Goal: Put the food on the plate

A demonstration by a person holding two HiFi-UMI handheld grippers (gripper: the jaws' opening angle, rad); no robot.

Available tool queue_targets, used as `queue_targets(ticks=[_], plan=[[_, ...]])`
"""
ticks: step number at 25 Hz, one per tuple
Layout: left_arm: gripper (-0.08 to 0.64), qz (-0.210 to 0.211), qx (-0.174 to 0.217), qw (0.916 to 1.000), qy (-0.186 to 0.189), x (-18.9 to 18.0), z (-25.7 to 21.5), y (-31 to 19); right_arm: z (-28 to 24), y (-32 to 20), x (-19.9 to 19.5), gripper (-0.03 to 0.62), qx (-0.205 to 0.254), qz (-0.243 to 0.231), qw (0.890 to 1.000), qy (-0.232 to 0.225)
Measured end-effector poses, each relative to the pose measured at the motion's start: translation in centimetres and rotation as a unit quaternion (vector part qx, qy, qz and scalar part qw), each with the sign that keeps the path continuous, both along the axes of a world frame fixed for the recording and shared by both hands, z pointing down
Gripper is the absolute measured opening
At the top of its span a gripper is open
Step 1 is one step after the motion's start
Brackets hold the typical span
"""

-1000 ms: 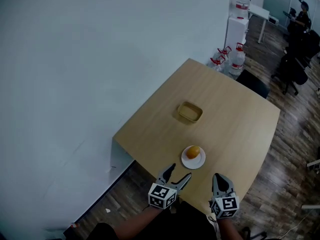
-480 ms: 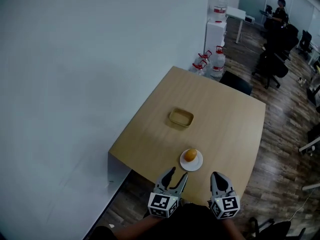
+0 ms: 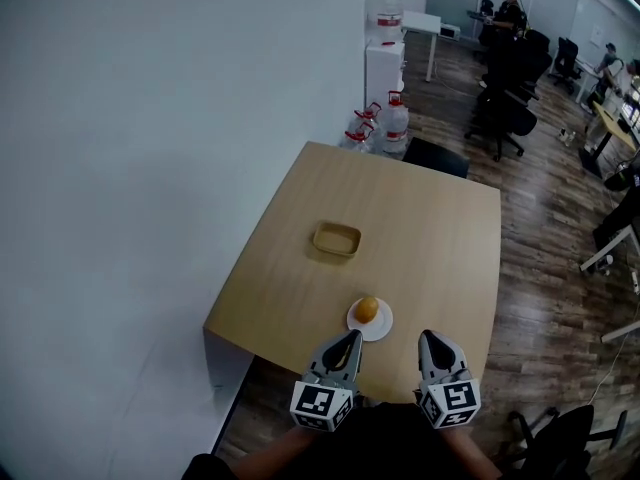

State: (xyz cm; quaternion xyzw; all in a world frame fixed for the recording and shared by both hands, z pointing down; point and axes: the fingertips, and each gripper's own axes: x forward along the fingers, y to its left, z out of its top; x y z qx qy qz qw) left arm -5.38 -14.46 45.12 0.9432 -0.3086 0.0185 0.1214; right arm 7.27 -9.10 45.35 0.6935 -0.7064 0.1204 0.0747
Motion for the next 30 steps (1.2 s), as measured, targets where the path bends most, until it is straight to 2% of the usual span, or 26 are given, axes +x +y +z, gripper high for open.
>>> queue_targets(ticks=[7,13,25,30], plan=[[0.014,-0.007,0.005,0.9999,0.014,-1.4,-0.4,-1.5,-0.8,0.7,1.6,0.060,0.008,0.042,0.999,0.033],[0.014,-0.005,0.005,0.9999,0.007,-2.4,-0.1,-2.4,-1.2,1.7,1.7,0.060,0.007,0.063,0.996,0.058],[0.014,0.001,-0.013,0.9998,0.012,-4.1,1.3,-2.8,1.1,2.7,2.5,0.060,-0.011,0.082,0.995,0.063],[0.014,0.010,-0.002,0.9999,0.008,-3.9,0.9,-2.1,1.2,3.7,2.6,0.060,-0.014,0.088,0.994,0.064]])
